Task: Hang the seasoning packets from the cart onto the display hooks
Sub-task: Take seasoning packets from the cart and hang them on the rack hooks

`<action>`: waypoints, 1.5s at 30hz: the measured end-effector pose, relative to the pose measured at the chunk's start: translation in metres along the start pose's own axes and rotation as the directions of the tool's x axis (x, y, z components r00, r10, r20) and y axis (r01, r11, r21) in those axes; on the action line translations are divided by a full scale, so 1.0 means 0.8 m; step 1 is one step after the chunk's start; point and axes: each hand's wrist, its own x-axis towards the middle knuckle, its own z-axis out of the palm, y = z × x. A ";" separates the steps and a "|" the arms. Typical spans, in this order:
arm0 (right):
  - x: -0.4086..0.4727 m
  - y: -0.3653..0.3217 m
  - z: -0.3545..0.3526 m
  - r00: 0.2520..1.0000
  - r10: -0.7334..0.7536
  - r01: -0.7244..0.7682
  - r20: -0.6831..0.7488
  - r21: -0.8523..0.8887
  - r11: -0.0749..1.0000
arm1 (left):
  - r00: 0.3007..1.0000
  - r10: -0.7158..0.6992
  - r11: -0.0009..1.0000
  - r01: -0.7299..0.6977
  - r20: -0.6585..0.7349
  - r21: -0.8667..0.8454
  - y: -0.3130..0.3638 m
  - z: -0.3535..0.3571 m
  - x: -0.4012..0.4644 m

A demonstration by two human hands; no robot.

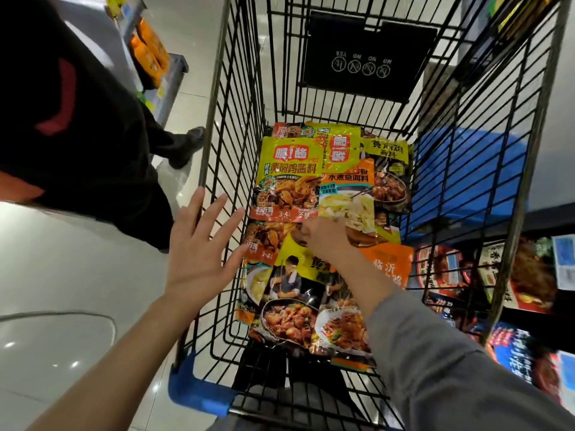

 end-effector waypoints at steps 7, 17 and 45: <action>-0.076 -0.049 -0.019 0.988 -0.144 0.154 -0.057 0.335 0.929 | 0.993 0.107 0.990 -0.111 0.041 0.082 0.006 -0.009 0.001; -0.149 -0.081 -0.033 0.984 -0.175 0.175 -0.043 0.468 0.866 | 0.930 0.247 0.961 -0.272 0.271 0.055 0.015 -0.029 0.009; -0.052 0.155 -0.005 0.950 0.279 -0.290 0.143 0.068 0.954 | 0.794 0.354 0.907 -0.419 0.494 0.024 0.027 -0.036 -0.004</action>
